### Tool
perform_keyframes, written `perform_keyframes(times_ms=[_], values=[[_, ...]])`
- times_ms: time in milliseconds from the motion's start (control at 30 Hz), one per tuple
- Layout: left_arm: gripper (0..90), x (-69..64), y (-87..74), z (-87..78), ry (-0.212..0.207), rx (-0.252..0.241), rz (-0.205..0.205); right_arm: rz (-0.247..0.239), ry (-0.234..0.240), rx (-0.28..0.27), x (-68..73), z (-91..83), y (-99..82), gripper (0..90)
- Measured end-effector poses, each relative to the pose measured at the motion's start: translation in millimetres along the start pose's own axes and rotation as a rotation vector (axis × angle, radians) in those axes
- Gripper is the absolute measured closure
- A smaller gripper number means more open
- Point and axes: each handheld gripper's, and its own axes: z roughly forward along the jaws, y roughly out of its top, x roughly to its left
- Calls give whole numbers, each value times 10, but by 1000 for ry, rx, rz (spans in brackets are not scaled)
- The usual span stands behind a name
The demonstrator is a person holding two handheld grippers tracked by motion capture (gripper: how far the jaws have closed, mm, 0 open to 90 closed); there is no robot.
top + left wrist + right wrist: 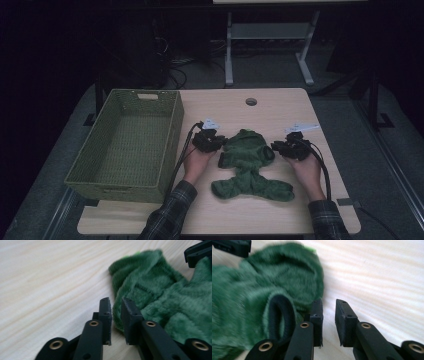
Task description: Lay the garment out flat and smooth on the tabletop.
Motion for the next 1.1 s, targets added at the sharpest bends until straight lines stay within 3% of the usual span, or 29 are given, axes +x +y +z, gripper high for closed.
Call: perform_keyframes(times_ms=[167, 267, 400, 533, 600, 667, 833, 967, 1100], values=[[648, -65, 65, 0, -18, 0, 23, -16, 27, -33, 24, 24, 140, 726], [615, -77, 88, 72, -15, 38, 62, -10, 45, 5, 34, 152, 169, 700], [608, -46, 81, 195, -32, 81, 45, 11, 59, 36, 41, 276, 202, 690], [662, -30, 69, 264, -43, 102, 40, 12, 55, 52, 41, 361, 205, 709], [763, -32, 71, 287, -40, 118, 51, 27, 51, 78, 33, 407, 185, 734], [863, -27, 77, 287, -41, 125, 52, 13, 54, 82, 14, 435, 167, 821], [878, 21, 93, 185, -16, 84, 42, -15, 24, 54, 8, 339, 181, 873], [886, 65, 80, 181, -19, 63, 17, 8, 39, 32, -45, 222, 158, 878], [886, 31, 44, 297, -1, 81, 55, 3, 29, 49, -77, 251, 80, 878]])
